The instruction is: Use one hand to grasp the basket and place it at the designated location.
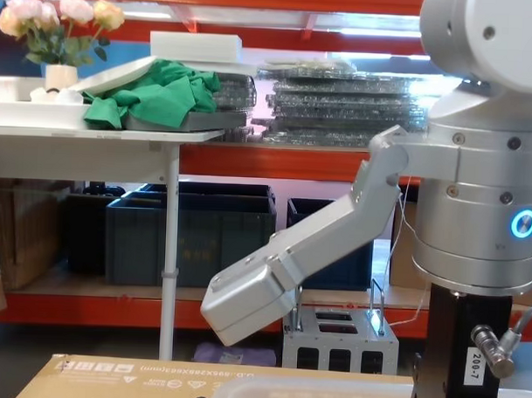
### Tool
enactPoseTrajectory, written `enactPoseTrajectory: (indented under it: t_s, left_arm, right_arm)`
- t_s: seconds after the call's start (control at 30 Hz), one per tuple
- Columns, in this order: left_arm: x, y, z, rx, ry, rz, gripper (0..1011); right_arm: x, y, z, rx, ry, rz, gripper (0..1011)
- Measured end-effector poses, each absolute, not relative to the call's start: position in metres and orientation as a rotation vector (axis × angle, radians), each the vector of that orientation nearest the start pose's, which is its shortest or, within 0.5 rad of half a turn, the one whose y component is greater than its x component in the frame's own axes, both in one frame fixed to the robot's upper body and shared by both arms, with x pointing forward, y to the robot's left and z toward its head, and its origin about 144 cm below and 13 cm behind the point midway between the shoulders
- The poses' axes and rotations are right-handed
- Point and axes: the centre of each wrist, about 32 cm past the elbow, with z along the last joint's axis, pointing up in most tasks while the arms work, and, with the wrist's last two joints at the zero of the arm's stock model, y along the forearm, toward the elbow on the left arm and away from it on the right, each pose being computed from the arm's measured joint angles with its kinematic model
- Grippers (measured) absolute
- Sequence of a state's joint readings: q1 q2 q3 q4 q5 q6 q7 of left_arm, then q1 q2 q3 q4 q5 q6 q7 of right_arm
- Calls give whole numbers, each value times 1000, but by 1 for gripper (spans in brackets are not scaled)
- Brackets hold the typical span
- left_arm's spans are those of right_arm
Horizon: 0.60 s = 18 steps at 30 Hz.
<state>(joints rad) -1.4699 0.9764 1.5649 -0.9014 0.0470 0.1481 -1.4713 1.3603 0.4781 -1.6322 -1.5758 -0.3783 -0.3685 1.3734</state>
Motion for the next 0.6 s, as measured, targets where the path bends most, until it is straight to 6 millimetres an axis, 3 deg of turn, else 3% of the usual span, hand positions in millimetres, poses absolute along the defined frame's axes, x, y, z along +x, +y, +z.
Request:
enactPoseTrajectory:
  t_s: [0.37,0.6]
  left_arm:
    - [616,497,1394,1629,169,176,0]
    - [616,497,1394,1629,169,176,0]
  right_arm:
    - [531,-72,1333,-1347,-1230,1119,995]
    - [534,-76,1337,-1341,-1227,1087,858]
